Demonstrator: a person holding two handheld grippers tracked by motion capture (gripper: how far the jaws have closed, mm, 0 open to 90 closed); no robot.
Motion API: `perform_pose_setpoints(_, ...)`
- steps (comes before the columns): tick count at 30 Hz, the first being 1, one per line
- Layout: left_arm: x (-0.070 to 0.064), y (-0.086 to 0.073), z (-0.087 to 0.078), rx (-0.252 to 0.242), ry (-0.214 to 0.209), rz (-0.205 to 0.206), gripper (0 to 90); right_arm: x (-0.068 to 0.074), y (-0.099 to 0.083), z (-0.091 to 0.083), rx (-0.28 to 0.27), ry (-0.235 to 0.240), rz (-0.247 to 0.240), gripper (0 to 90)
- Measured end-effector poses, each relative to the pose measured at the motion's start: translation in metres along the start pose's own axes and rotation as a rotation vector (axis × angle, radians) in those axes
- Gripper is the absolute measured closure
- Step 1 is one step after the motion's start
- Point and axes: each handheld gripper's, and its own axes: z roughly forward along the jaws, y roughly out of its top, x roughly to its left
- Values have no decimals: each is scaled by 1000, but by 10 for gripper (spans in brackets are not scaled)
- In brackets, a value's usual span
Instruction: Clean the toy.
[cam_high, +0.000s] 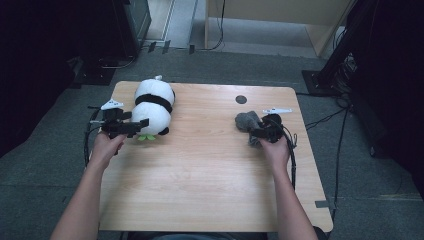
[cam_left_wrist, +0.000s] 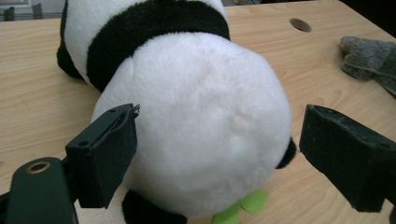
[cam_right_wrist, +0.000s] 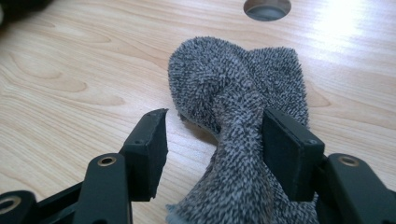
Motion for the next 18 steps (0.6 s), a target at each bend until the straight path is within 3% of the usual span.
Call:
perform_pose_setpoints(1,-1,-1,-2,1,-25,8,120,0,0,-2,-6,0,-1,420)
perform_pose_setpoints(5,-8,-2,-8,-9,-56,47,130,5,1,-14,-25,7,-10,421)
perform_pose_setpoints(18,-40,-15,-15,-30,-76,129,140,36,-10,-37,-58,41,-68,420)
